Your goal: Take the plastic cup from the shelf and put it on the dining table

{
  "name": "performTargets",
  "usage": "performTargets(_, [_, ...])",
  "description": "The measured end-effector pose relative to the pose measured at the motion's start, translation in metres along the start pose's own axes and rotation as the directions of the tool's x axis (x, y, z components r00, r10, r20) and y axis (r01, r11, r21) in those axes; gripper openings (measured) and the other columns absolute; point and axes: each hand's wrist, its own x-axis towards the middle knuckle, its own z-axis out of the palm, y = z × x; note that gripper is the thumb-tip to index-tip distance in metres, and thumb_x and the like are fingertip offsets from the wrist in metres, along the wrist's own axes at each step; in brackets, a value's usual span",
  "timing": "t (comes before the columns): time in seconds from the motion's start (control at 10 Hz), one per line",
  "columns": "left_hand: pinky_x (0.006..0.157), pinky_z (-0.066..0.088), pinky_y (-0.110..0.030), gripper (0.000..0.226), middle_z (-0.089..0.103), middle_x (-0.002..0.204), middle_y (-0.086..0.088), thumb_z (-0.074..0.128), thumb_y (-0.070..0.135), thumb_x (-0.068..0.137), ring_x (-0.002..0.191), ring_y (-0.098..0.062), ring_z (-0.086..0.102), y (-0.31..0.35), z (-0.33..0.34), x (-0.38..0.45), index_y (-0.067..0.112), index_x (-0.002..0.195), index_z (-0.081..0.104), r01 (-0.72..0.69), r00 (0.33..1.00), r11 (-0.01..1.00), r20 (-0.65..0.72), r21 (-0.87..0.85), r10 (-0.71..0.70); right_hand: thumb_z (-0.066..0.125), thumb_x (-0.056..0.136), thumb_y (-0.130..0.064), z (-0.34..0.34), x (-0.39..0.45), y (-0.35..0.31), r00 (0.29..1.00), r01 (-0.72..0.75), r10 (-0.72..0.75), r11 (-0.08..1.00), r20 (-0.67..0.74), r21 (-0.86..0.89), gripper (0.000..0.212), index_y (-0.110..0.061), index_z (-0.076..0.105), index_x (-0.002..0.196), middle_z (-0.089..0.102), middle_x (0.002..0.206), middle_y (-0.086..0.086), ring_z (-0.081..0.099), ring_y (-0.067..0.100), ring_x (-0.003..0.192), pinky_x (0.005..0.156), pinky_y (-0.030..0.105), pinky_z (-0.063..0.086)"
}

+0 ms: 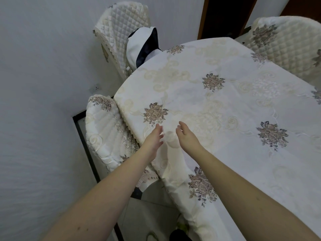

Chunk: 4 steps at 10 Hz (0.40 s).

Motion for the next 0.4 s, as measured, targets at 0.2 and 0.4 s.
performTargets(0.2, [0.114, 0.031, -0.038, 0.052, 0.043, 0.149, -0.002, 0.037, 0.046, 0.102, 0.130, -0.017, 0.043, 0.004, -0.002, -0.006, 0.015, 0.143, 0.044, 0.017, 0.999, 1.000, -0.047, 0.016, -0.016, 0.035, 0.101, -0.040, -0.004, -0.003, -0.004, 1.000, 0.005, -0.005, 1.000, 0.020, 0.026, 0.056, -0.018, 0.024, 0.152, 0.033, 0.157, 0.006, 0.036, 0.021, 0.140, 0.104, 0.032, 0.029])
performTargets(0.4, [0.114, 0.022, -0.039, 0.055, 0.037, 0.156, 0.001, 0.038, 0.048, 0.100, 0.143, -0.020, 0.031, 0.003, -0.015, -0.021, 0.022, 0.149, 0.036, -0.060, 0.998, 0.997, -0.033, 0.045, 0.062, 0.036, 0.100, -0.046, -0.016, -0.016, -0.003, 1.000, 0.003, -0.003, 1.000, 0.001, -0.023, 0.058, -0.021, 0.026, 0.151, 0.040, 0.153, 0.005, 0.039, 0.023, 0.137, 0.094, 0.029, 0.030])
